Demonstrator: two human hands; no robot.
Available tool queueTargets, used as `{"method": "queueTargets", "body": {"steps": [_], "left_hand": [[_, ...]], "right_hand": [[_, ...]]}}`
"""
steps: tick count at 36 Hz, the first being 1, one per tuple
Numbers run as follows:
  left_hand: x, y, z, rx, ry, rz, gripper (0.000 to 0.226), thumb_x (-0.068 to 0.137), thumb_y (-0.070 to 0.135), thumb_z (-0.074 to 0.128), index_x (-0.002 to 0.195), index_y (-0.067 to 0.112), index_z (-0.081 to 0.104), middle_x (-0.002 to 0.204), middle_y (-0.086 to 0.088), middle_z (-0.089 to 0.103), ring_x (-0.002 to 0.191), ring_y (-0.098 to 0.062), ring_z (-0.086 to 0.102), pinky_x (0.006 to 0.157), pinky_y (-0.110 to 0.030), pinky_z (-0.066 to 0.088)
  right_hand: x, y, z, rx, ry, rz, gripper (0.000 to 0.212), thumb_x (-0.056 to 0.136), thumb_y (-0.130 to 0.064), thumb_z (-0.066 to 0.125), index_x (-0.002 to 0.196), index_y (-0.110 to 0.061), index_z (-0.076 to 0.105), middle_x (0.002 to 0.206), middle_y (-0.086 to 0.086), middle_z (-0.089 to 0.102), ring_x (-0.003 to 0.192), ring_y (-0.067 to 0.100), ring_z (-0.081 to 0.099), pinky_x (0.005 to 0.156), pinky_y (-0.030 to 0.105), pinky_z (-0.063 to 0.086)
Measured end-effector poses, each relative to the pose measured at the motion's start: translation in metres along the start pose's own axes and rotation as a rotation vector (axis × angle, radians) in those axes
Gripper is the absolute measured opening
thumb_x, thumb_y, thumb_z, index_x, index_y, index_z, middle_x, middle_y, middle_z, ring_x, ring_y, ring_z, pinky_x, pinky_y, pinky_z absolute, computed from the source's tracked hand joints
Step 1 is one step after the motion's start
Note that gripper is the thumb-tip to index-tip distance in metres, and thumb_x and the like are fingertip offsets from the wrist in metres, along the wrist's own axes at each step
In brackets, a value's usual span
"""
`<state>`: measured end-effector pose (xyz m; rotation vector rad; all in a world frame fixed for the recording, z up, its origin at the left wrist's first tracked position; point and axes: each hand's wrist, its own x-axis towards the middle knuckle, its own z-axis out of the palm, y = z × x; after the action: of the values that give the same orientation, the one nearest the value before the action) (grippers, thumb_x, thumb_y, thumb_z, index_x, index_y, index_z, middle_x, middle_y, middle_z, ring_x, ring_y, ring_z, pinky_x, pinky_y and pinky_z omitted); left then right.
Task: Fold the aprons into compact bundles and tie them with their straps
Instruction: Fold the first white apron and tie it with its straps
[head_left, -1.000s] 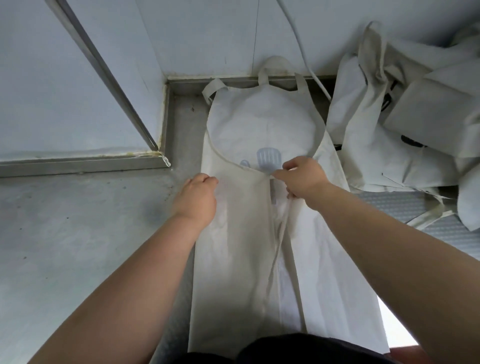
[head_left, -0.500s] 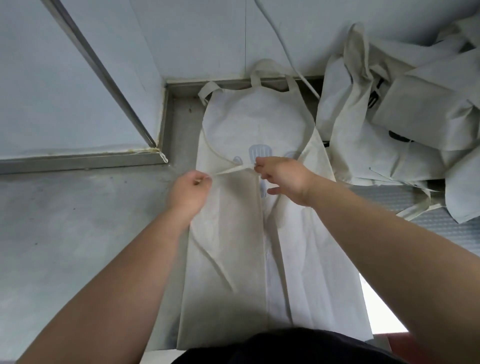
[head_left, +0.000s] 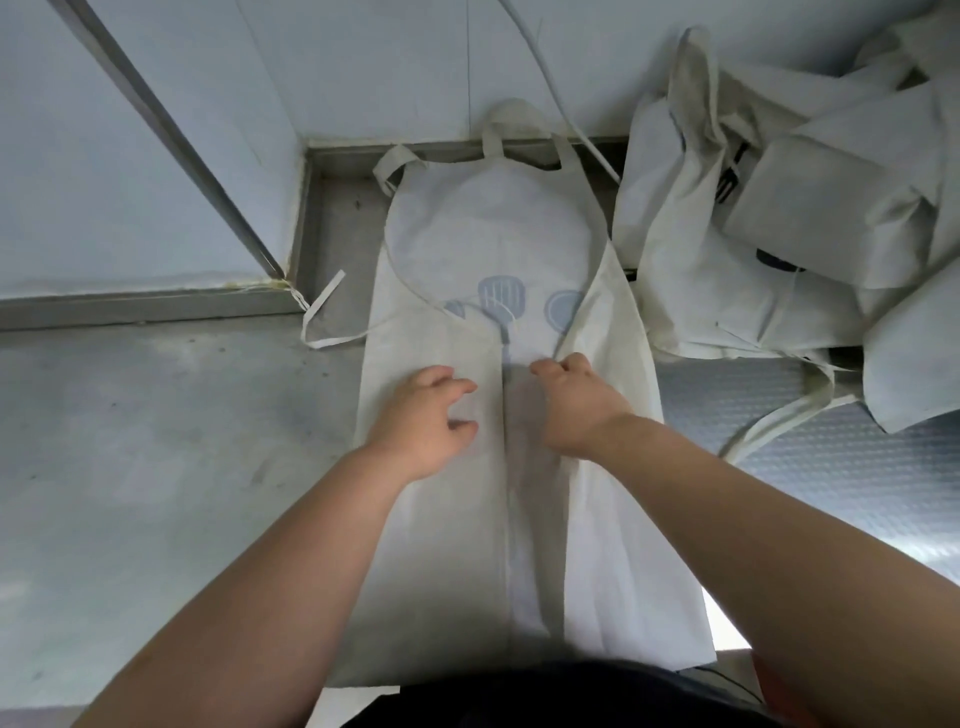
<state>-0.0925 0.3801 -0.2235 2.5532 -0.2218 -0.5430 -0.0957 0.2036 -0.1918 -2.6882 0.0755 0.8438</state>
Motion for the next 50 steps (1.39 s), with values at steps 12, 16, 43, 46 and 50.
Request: {"method": "queueTargets", "body": {"steps": [12,16,43,46,50], "left_hand": [[0.002,0.008,0.004,0.187,-0.077,-0.018,0.063,0.083,0.043,0.064,0.138,0.048,0.035,0.154,0.007,0.013,0.139,-0.022,0.011,0.111,-0.035,0.018],[0.003,0.007,0.003,0.168,-0.075,-0.014,0.062,0.081,0.043,0.065,0.135,0.050,0.038,0.152,0.007,0.014,0.138,-0.022,0.013,0.109,-0.034,0.018],[0.031,-0.001,-0.044,-0.571,0.738,-0.491,0.020,0.088,0.021,0.057,0.105,0.013,0.064,0.101,-0.010,0.065,0.097,-0.027,0.060,0.084,-0.033,0.046],[0.020,-0.010,-0.045,-0.259,0.814,-0.451,0.045,0.088,0.023,0.059,0.132,0.015,0.050,0.131,-0.014,0.049,0.121,-0.032,0.043,0.098,-0.035,0.035],[0.005,0.003,-0.026,-0.213,0.708,-0.222,0.041,0.086,0.010,0.058,0.127,0.009,0.056,0.127,-0.018,0.048,0.115,-0.033,0.048,0.102,-0.030,0.032]], "right_hand": [[0.015,0.019,-0.006,0.340,0.165,0.161,0.026,0.091,-0.014,0.050,0.116,-0.010,0.055,0.107,0.010,0.059,0.098,0.029,0.056,0.074,0.028,0.045],[0.022,0.010,-0.009,0.530,0.160,0.145,0.017,0.092,-0.018,0.042,0.081,-0.010,0.050,0.075,0.004,0.050,0.073,0.025,0.051,0.061,0.031,0.048],[0.023,0.011,-0.012,0.640,0.121,0.102,0.031,0.092,-0.045,0.051,0.080,-0.017,0.050,0.080,-0.001,0.051,0.069,0.016,0.050,0.058,0.024,0.040],[0.017,0.004,-0.010,0.762,0.058,0.063,0.057,0.084,-0.056,0.058,0.127,-0.020,0.050,0.120,-0.001,0.054,0.111,0.019,0.053,0.092,0.027,0.044],[0.006,0.009,-0.007,0.752,0.146,0.027,0.053,0.092,-0.040,0.054,0.139,-0.018,0.042,0.135,0.004,0.048,0.120,0.019,0.049,0.091,0.025,0.041]]}}
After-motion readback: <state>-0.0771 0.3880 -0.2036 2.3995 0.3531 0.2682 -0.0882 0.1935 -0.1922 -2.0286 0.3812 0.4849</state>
